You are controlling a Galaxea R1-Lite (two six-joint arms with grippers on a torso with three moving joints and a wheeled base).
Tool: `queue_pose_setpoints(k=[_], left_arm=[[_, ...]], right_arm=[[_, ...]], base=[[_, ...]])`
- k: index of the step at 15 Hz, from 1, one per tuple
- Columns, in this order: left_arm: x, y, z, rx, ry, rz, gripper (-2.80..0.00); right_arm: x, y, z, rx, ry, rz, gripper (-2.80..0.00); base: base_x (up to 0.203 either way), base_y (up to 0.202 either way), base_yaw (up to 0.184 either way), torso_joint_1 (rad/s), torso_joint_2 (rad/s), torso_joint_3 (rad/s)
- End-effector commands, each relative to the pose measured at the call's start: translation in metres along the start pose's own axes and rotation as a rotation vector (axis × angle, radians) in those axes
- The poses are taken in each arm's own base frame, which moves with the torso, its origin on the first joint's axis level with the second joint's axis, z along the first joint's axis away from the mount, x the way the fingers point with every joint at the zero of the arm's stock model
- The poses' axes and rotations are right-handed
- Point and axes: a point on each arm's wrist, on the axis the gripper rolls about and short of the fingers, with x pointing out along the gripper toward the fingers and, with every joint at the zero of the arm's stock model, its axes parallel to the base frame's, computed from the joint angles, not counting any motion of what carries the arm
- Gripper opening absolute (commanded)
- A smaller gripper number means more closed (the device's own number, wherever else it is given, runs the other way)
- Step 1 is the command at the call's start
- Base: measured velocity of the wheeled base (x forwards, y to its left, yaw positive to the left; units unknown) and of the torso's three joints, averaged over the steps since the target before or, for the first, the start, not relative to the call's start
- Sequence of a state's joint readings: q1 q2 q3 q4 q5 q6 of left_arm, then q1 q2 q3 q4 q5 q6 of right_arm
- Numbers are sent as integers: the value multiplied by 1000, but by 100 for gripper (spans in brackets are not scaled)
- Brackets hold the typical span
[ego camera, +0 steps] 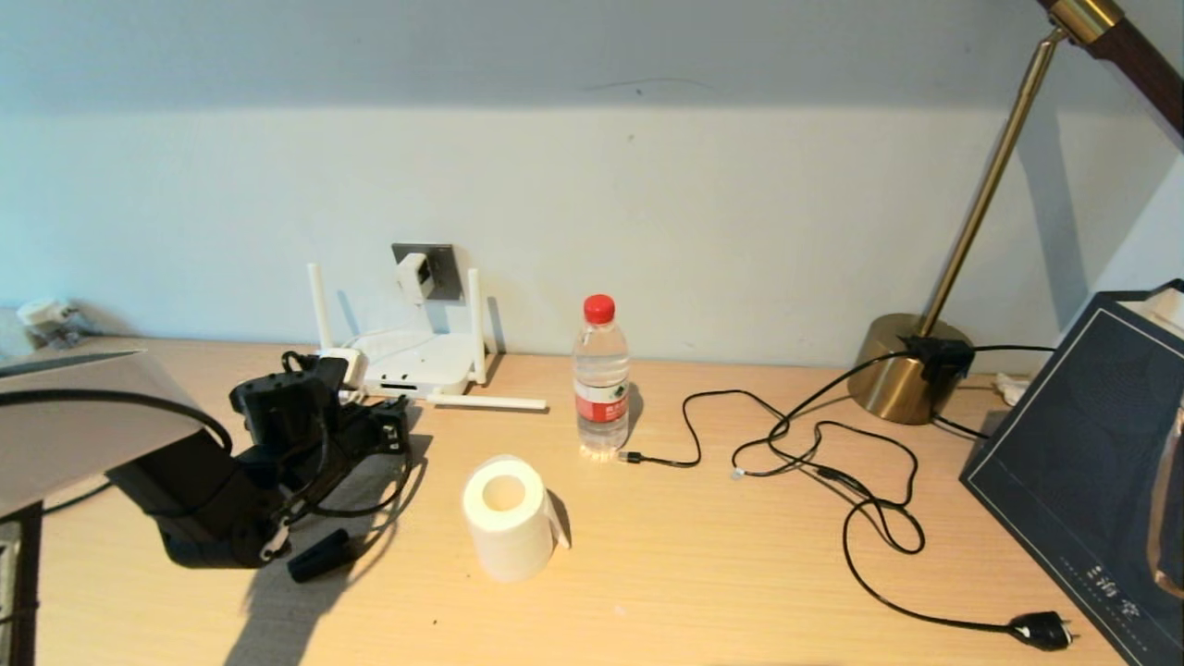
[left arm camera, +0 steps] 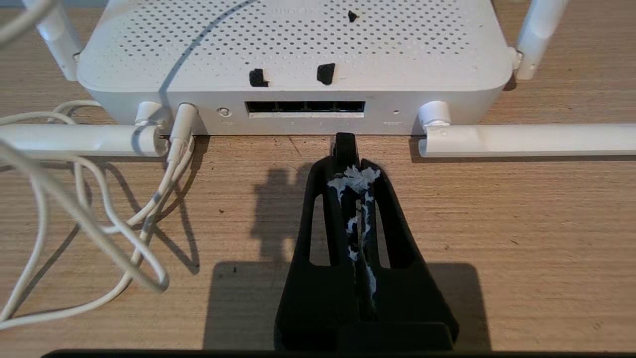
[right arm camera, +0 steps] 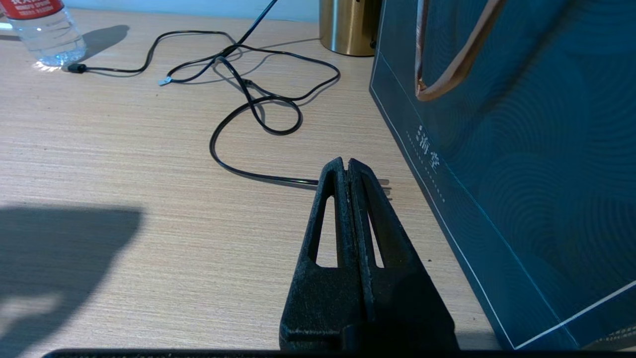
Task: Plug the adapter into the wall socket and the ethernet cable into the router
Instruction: Align cable and router interface
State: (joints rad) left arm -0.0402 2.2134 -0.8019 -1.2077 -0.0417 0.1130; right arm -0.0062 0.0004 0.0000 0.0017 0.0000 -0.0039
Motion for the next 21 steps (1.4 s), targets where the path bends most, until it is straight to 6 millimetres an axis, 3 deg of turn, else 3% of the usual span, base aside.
queue_pose_setpoints(k=[1, 7, 21], left_arm=[[-17, 1, 16, 1, -37, 3, -280], [-52, 1, 29, 1, -45, -10, -280], [-35, 34, 2, -26, -3, 47, -280]], right_arm=[[0, 0, 0, 0, -1, 0, -280], [0, 0, 0, 1, -1, 0, -280], [0, 0, 0, 1, 0, 0, -280]], base=[[0, 0, 0, 0, 0, 0], [0, 0, 0, 0, 0, 0], [0, 0, 0, 0, 0, 0]])
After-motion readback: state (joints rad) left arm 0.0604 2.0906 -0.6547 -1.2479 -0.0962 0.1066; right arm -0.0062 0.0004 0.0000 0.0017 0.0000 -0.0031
